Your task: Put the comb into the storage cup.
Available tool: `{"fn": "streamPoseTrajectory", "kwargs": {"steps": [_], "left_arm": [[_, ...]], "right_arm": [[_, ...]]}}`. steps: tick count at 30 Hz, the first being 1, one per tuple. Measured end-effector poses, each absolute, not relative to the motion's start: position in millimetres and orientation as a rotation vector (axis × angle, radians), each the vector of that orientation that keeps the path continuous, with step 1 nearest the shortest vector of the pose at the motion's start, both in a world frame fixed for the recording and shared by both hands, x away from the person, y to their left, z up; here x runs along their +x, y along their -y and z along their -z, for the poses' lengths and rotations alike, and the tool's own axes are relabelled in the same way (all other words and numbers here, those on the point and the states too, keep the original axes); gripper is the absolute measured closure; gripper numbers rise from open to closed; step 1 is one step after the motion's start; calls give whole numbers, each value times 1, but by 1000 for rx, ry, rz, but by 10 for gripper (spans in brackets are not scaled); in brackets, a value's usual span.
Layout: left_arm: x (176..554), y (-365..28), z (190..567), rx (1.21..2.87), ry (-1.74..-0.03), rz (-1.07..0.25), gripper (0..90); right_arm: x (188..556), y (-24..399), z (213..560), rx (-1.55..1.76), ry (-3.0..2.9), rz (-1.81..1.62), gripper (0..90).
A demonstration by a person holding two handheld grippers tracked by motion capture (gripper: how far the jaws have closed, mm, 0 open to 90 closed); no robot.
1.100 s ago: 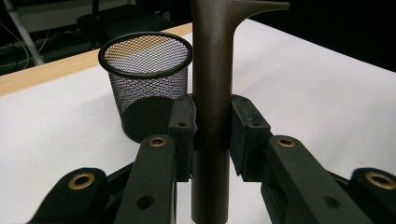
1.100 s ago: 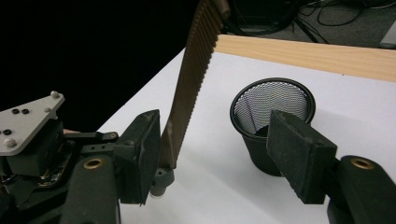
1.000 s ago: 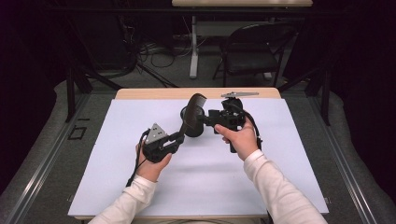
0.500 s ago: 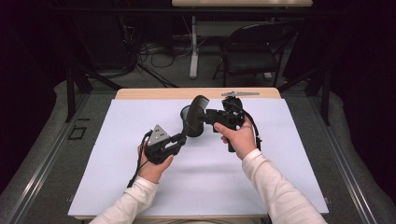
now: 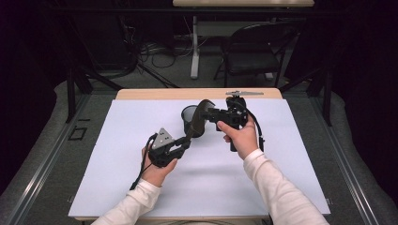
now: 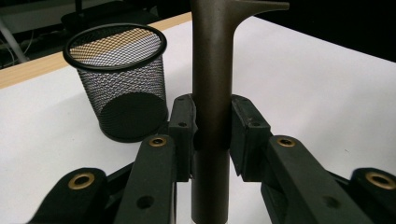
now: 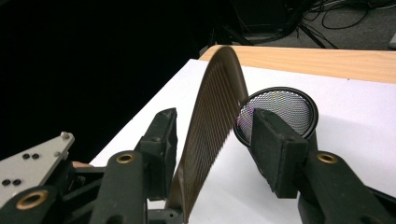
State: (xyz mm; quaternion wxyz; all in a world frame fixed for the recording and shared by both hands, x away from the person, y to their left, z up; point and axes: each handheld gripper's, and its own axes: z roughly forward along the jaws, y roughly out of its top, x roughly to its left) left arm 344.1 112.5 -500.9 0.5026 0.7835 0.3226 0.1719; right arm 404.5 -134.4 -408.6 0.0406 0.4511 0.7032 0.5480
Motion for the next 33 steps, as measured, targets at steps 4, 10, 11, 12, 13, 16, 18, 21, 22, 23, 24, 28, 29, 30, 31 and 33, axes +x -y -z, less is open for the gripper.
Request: {"fn": "streamPoseTrajectory", "kwargs": {"steps": [4,10,11,12,13,16,18,21,22,23,24,28,29,30,31,33], "left_arm": [[344,-110,503,1904,-775,-414,726],[343,-109,504,1915,-765,-415,726],[342,-108,505,1914,-766,-415,726],[342,-108,505,1914,-766,-414,726],[342,-108,505,1916,-763,-416,726],[341,-107,505,1916,-762,-415,726],[341,-107,505,1917,-760,-417,726],[341,-107,505,1920,-758,-419,726],[341,-107,505,1922,-756,-421,726],[341,-107,505,1922,-755,-421,726],[341,-107,505,1922,-755,-420,726],[340,-106,505,1921,-756,-422,726],[339,-106,506,1920,-755,-421,726],[339,-105,506,1919,-754,-424,726],[339,-105,506,1919,-753,-424,726],[339,-105,506,1923,-750,-424,726]], "right_arm": [[405,137,408,1397,-2145,-1681,546],[405,138,408,1404,-2140,-1681,579],[405,138,408,1405,-2139,-1683,582],[405,138,408,1407,-2138,-1681,588],[405,139,408,1407,-2137,-1679,595],[405,139,408,1414,-2126,-1681,615],[405,140,407,1421,-2117,-1689,629],[406,141,407,1433,-2115,-1690,645],[406,141,407,1435,-2111,-1689,650],[406,141,408,1438,-2109,-1690,656],[407,142,408,1440,-2111,-1693,664],[407,143,408,1451,-2112,-1697,689],[407,143,408,1454,-2111,-1702,693],[407,143,408,1455,-2109,-1705,697],[407,143,408,1457,-2109,-1704,704],[407,144,408,1463,-2109,-1703,714]]}}
